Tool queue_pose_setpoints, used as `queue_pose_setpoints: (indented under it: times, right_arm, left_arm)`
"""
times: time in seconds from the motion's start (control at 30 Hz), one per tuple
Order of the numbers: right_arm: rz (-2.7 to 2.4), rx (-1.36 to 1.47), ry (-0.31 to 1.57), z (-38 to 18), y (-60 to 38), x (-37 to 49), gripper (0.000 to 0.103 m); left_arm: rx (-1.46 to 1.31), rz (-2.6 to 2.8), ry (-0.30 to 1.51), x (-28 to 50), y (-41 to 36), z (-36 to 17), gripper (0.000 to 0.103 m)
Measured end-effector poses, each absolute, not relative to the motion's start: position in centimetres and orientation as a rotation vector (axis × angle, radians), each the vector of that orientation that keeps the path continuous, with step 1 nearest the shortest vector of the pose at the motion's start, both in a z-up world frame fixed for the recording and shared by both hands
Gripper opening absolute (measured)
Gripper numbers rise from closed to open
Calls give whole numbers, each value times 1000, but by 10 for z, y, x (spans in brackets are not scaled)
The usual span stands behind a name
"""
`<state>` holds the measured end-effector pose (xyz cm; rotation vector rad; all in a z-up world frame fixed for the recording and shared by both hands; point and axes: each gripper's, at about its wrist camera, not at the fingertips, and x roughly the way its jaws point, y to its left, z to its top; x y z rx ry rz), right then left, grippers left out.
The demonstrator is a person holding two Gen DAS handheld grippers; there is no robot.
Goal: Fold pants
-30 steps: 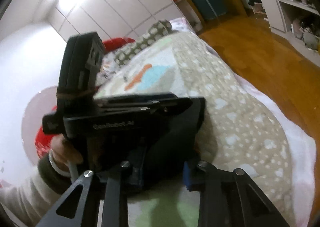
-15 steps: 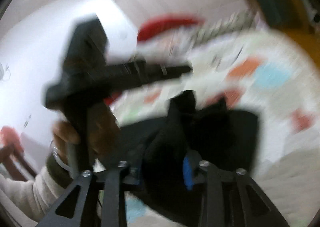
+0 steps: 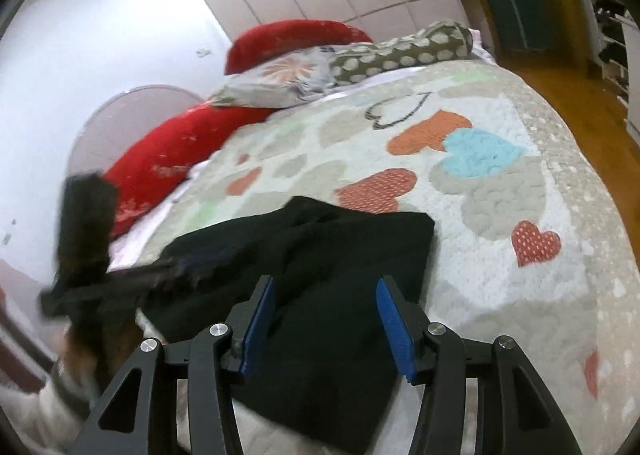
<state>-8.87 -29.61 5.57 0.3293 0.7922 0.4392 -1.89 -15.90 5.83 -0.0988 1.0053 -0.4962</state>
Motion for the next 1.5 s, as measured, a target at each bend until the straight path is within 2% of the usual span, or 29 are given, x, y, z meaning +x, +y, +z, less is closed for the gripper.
queue_pose_setpoints:
  times: [0.3,0.53,0.77,1.0,1.23,1.5]
  right_arm:
    - [324,60,870,24,-254,-23,51]
    - [369,113,854,46,-265,-65,51]
    - [344,-33,882,26,-239,-108,52]
    - [376,22,826,55,-238,-108,52]
    - [363,-32,889,26,-206,-86,53]
    - [386,35,837,52,-215,-88,56]
  left_arm:
    - [-49,-378,1022,-25,-153,31,50]
    - [-64,-370,1013,-27,-147,31,50]
    - [-93,-363,1001,-27,-144,30,50]
    - [-79,-321,985,-38,-139,41,50]
    - [-61,-247,926,-54,-117,59,50]
    - [-64,-172,871,-68,-96,73,50]
